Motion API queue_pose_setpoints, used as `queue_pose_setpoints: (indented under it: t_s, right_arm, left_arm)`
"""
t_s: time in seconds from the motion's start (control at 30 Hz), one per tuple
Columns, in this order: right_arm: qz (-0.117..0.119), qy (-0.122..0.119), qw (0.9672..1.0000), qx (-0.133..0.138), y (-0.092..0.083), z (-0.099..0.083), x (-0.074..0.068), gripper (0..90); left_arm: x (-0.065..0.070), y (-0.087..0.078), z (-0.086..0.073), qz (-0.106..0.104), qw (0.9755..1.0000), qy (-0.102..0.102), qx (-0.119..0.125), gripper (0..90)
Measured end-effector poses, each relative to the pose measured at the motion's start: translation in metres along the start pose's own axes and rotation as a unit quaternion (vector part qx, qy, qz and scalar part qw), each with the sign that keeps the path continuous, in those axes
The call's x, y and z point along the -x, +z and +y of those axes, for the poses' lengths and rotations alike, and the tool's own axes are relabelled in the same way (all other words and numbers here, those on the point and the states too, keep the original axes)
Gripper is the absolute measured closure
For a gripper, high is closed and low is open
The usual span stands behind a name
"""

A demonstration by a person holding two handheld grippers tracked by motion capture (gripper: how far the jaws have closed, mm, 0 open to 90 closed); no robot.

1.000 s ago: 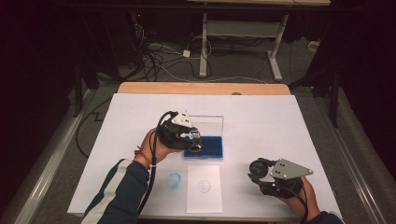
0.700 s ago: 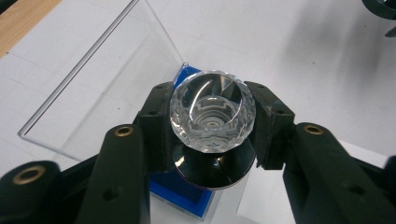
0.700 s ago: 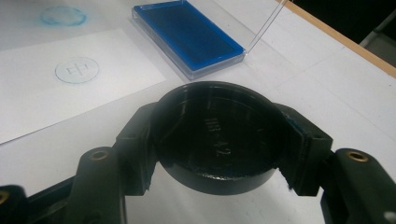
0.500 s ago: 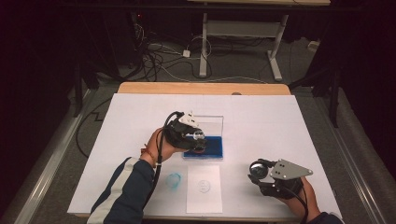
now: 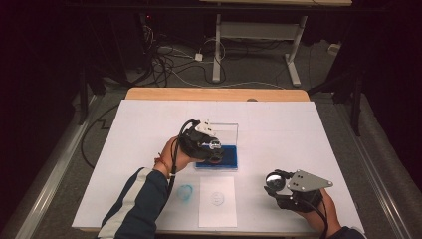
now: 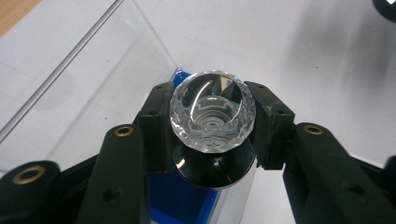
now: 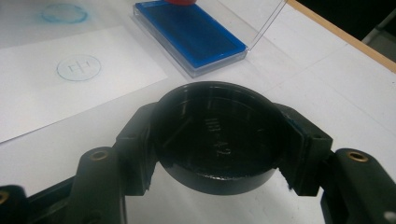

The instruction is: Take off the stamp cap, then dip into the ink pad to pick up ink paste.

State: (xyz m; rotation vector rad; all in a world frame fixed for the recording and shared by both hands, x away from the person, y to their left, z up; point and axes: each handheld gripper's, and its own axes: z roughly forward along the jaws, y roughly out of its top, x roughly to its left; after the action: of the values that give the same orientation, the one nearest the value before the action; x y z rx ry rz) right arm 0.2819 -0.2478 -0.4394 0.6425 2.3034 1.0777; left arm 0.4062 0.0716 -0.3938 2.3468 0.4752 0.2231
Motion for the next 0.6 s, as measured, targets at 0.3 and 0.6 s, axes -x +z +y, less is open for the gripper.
queue_pose_setpoints:
  t_s: [0.3,0.6]
  right_arm:
    - [0.000,0.002,1.0000,-0.001,-0.002,-0.002,-0.001,37.9]
    - [0.003,-0.006,1.0000,-0.007,-0.001,-0.003,-0.004,37.9]
  left_arm:
    - [-0.002,0.012,0.005,0.003,0.9999,0.009,-0.011,54.0]
    - [-0.010,0.014,0.002,0.005,0.9999,0.000,-0.013,54.0]
